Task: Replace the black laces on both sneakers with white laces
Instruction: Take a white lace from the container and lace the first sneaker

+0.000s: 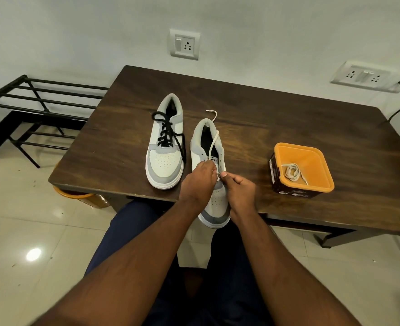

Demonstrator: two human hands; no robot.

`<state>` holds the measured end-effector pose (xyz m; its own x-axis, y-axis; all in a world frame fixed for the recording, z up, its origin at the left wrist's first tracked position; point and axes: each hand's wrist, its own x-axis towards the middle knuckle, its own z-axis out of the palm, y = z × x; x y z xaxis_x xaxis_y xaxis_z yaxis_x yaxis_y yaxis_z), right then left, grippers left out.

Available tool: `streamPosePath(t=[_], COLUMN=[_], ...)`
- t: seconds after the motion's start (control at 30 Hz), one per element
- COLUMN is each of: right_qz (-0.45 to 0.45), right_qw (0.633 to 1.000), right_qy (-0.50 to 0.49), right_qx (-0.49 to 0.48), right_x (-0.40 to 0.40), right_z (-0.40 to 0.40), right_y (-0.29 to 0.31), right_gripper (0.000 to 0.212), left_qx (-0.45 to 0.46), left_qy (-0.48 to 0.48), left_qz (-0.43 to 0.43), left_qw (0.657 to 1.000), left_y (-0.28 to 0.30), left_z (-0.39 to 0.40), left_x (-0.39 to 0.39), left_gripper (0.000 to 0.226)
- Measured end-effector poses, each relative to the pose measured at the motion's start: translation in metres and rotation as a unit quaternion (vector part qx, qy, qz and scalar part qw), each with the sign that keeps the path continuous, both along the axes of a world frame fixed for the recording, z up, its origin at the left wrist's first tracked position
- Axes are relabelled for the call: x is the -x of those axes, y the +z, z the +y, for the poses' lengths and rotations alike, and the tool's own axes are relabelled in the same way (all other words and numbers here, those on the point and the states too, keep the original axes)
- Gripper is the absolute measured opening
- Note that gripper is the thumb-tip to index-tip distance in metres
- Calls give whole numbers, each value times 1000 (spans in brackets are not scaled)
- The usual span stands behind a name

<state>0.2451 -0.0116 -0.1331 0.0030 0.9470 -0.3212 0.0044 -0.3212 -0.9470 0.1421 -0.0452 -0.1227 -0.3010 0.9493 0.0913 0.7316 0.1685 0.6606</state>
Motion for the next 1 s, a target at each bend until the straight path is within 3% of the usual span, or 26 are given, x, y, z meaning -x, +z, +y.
streamPosePath(t=[0.23,0.47,0.7,1.0], right_qz=[13,2,-3,-10], right_qw=[1000,1000,1000,1000], right_qy=[-23,-19,-18,-24], right_qx=[1,2,-1,2], right_x=[5,4,5,5], right_z=[-2,-2,-3,-3], right_y=[-4,-3,-3,-1], right_gripper=[9,9,11,14], left_qx=[10,38,-39,-33], left_qy=[1,-12,76,86], left_qz=[-28,17,-171,-154], left_qw=[1000,999,982,984], left_y=[-7,-2,-10,-11], left_z=[1,6,5,5], left_x=[1,2,-3,-5], left_gripper=[20,25,16,18])
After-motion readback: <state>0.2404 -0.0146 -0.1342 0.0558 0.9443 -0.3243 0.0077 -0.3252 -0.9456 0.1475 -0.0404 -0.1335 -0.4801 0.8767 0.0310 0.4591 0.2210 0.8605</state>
